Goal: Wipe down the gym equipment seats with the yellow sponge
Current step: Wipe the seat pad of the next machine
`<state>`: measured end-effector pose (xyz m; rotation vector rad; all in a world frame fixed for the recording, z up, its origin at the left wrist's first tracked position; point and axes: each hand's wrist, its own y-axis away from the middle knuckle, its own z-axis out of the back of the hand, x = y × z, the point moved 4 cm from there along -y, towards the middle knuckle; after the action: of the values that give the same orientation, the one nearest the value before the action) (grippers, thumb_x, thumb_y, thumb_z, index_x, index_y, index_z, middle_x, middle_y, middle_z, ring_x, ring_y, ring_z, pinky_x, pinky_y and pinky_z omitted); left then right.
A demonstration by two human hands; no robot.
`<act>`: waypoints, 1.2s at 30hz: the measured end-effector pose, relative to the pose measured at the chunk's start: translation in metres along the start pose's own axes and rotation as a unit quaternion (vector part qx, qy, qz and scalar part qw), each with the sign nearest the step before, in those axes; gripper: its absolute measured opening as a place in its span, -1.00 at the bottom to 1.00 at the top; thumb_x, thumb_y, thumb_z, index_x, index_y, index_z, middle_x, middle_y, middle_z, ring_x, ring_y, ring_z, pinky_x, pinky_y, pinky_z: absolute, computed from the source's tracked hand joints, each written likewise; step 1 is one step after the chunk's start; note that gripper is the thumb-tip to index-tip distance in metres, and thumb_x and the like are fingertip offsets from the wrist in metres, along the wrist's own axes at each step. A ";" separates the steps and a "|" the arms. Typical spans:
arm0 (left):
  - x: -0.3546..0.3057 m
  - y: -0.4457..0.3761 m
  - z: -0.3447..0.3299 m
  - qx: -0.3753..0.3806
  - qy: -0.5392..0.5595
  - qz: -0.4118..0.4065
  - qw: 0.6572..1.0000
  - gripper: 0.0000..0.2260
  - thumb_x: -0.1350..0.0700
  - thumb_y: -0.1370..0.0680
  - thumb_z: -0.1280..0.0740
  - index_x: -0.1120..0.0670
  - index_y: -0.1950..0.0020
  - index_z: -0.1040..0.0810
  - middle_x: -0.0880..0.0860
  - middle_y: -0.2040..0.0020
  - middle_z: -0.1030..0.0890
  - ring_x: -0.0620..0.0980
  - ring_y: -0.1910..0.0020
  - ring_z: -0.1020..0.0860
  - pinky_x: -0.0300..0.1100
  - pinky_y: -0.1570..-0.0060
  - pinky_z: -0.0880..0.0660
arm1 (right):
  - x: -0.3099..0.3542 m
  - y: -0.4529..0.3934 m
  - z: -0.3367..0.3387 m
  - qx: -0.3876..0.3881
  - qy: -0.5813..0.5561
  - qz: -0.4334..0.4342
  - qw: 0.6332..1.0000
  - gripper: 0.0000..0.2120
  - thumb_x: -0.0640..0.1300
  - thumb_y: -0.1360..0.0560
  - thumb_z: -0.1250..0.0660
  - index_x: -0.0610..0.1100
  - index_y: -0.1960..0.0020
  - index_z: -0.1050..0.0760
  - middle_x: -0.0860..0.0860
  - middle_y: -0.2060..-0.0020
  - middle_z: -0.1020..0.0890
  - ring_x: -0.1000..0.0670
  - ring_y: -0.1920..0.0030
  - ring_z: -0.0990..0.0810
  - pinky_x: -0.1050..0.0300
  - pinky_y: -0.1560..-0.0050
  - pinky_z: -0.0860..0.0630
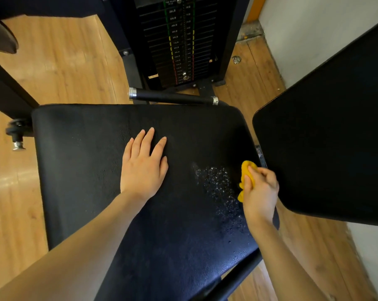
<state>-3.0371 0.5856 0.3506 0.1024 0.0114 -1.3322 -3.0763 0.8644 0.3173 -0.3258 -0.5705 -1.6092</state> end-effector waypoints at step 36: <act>-0.003 0.062 0.002 0.041 -0.022 -0.047 0.998 -0.56 -0.02 -0.62 -0.08 0.08 -0.48 -0.34 0.18 -0.51 -0.26 0.19 -0.50 -0.19 0.15 -0.46 -0.13 | 0.051 -0.027 -0.002 0.006 -0.152 -0.052 0.987 -0.71 -0.24 -0.54 -0.33 -0.13 -0.25 -0.55 0.00 -0.21 -0.45 -0.01 -0.19 -0.49 0.39 -0.07 -0.35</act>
<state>-2.9780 0.6024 0.3569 0.1436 -0.0753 -1.4289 -3.1091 0.8214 0.3376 -0.5458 -0.8416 -1.6657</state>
